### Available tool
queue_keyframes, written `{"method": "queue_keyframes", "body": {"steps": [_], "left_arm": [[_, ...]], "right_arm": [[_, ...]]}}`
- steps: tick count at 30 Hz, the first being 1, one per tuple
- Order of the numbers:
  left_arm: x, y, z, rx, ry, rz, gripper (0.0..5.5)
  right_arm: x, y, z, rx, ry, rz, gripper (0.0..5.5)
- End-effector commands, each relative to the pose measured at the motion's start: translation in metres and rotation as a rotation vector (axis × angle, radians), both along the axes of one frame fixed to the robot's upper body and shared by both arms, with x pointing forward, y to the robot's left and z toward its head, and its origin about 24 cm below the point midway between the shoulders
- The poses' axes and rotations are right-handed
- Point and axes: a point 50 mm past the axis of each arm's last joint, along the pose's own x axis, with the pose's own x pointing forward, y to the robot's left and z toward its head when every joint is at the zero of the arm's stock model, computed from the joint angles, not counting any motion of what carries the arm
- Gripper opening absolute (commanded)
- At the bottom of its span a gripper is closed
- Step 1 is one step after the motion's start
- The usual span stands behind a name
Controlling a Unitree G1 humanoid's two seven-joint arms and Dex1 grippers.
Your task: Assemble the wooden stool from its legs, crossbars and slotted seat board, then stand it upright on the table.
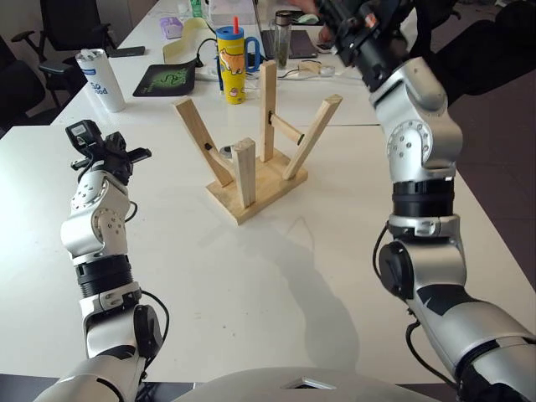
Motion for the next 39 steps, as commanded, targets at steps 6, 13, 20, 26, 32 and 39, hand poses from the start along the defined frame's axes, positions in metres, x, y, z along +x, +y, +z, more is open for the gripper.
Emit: {"method": "queue_keyframes", "body": {"steps": [6,13,20,26,32,39], "left_arm": [[0.001,-0.009,0.001,-0.01,-0.014,-0.009,0.0],[0.003,-0.008,0.003,-0.017,-0.021,-0.014,0.0],[-0.001,-0.005,0.0,-0.022,-0.013,0.001,0.0],[-0.001,-0.004,0.0,-0.022,-0.01,-0.003,0.0],[0.0,-0.007,0.001,-0.02,-0.016,-0.008,0.0],[0.003,-0.011,0.006,-0.019,-0.027,-0.025,0.0]], "right_arm": [[0.036,-0.046,-0.132,-0.499,0.382,-0.334,2.22],[0.019,-0.02,-0.154,-0.449,0.295,0.162,2.22],[-0.005,0.017,-0.139,-0.498,0.109,0.577,2.22],[-0.021,0.013,-0.139,-0.599,0.189,0.706,2.22],[0.033,-0.022,-0.112,-0.516,0.261,-0.057,2.22],[0.049,0.005,-0.088,-0.23,0.299,-0.223,2.22]]}}
